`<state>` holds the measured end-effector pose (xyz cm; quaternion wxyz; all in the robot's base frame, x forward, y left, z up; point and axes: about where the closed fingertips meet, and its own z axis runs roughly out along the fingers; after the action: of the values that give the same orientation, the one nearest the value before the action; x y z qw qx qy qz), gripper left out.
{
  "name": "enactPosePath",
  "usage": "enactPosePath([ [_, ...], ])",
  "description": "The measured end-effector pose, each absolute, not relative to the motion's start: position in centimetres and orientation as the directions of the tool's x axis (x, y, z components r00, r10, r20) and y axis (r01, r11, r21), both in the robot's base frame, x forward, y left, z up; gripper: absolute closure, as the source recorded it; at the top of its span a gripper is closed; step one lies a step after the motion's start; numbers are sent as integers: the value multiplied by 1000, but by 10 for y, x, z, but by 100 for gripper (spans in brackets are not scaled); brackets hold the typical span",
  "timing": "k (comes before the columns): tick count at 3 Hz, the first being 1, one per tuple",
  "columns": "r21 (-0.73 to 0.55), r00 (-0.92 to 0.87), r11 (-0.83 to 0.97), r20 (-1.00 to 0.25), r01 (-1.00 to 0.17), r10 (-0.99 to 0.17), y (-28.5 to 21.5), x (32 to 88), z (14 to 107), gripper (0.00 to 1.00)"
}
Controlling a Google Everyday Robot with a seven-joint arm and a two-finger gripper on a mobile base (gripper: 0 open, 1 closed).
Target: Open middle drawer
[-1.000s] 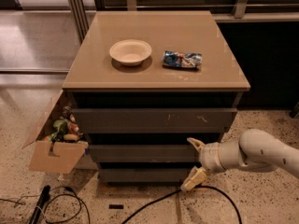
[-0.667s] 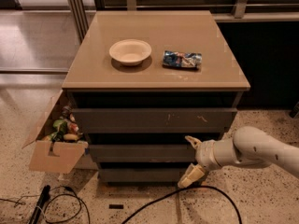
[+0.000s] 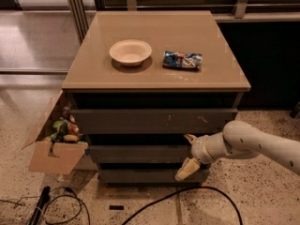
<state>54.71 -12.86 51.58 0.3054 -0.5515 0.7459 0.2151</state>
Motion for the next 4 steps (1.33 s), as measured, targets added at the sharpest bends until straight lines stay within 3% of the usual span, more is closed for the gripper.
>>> enactPosePath([
  [2,62,-193,232,-778,-971,-598,-130,537,494,0],
  [4,-23,-110,190,-744,-981,-659,-138,523,493,0],
])
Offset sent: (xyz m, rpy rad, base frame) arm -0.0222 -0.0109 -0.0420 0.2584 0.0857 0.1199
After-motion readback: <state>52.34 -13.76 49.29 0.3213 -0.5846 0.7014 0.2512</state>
